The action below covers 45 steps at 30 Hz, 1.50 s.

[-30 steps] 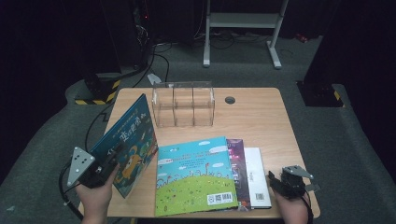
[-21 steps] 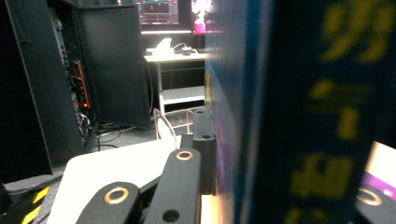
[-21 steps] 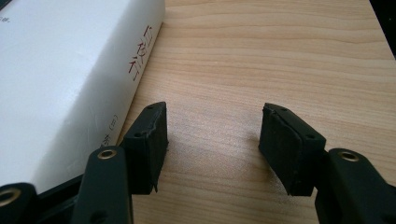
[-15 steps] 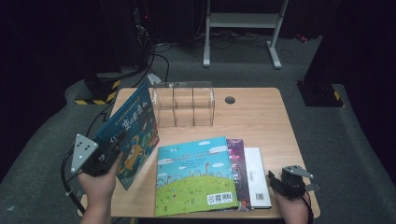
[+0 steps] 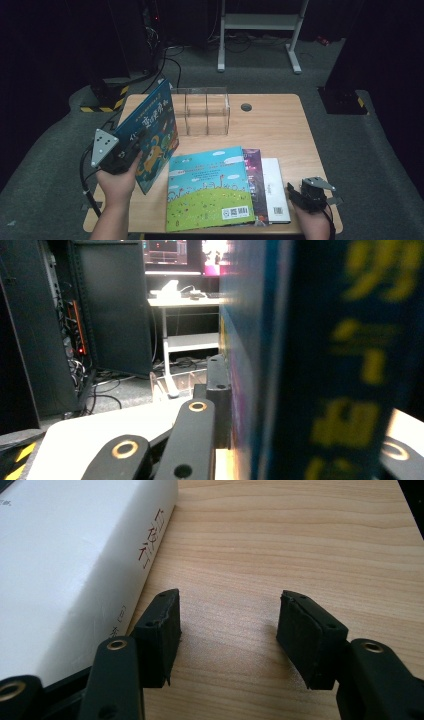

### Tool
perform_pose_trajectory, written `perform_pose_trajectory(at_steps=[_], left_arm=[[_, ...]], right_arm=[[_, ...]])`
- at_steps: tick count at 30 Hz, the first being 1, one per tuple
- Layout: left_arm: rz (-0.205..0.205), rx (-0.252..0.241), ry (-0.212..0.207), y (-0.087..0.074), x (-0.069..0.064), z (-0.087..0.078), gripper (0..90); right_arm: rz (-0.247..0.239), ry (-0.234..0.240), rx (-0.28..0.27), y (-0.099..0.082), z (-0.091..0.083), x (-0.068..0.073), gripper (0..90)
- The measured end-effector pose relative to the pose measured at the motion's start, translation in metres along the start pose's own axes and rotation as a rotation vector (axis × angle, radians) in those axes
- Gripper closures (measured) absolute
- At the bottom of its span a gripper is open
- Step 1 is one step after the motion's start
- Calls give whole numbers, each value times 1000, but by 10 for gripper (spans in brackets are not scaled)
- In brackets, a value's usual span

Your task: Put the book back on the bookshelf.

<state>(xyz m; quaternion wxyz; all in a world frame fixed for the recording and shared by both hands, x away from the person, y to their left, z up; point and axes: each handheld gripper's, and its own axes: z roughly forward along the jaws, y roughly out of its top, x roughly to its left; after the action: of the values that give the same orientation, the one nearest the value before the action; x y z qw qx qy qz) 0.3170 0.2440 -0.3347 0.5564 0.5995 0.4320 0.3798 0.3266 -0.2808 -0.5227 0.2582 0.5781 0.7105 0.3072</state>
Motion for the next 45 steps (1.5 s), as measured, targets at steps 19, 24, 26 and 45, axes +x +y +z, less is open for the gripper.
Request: perform_pose_trajectory(at_steps=[19, 24, 26, 45], left_arm=[[-32, -40, 67, 13, 4, 38, 832], [-20, -32, 87, 13, 7, 50, 832], [-17, -32, 96, 12, 8, 56, 831], [-15, -11, 142, 4, 10, 105, 831]], right_arm=[[-6, 2, -5, 0, 1, 0, 426], [-6, 2, -4, 0, 0, 0, 429], [-7, 3, -3, 0, 0, 0, 429], [-7, 7, -4, 0, 0, 0, 433]])
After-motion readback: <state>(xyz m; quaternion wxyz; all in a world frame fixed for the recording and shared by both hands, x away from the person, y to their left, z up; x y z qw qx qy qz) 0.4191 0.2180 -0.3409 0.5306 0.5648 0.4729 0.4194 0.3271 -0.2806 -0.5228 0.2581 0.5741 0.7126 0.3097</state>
